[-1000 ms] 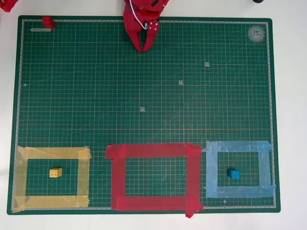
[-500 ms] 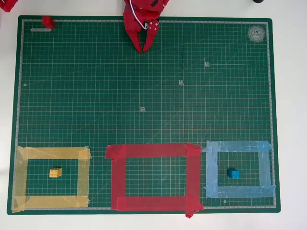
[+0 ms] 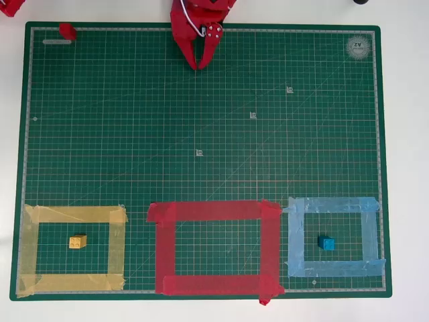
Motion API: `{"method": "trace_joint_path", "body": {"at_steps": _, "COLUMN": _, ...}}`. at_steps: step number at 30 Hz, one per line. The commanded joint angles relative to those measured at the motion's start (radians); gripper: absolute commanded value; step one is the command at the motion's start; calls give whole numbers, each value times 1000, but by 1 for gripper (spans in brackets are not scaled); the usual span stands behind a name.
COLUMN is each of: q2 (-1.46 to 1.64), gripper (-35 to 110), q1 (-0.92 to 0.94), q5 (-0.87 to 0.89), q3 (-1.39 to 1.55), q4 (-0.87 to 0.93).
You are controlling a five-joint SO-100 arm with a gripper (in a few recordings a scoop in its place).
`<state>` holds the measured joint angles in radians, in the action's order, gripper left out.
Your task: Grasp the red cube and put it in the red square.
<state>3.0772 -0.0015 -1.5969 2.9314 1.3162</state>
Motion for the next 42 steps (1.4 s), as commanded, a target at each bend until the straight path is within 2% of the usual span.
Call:
{"method": "trace_joint_path", "body": {"at_steps": 1, "q2": -387, "gripper": 0, "q1": 114, "q5": 2, "q3": -543, "q4": 21}}
{"method": "trace_joint_path", "body": {"at_steps": 5, "q2": -755, "gripper": 0, "q1": 330, "q5": 2, "q3": -974, "q4": 21}}
{"method": "trace_joint_path", "body": {"at_steps": 9, "q2": -1008, "gripper": 0, "q1": 621, "q5": -6, "q3": -1210, "q4": 20}}
{"method": "trace_joint_path", "body": {"at_steps": 15, "q2": -1189, "gripper": 0, "q1": 1066, "q5": -9, "q3": -1276, "q4": 11}}
{"method": "trace_joint_path", "body": {"at_steps": 20, "q2": -1335, "gripper": 0, "q1": 1308, "q5": -38, "q3": -1266, "q4": -11}}
{"method": "trace_joint_path", "body": {"at_steps": 25, "q2": -1442, "gripper": 0, "q1": 1405, "q5": -38, "q3": -1269, "q4": -137}}
{"method": "trace_joint_path", "body": {"at_steps": 29, "q2": -1440, "gripper": 0, "q1": 1448, "q5": -38, "q3": -1230, "q4": -144}}
{"method": "trace_joint_path", "body": {"at_steps": 42, "q2": -1594, "gripper": 5, "q1": 1401, "q5": -18, "q3": -1207, "q4": -144}}
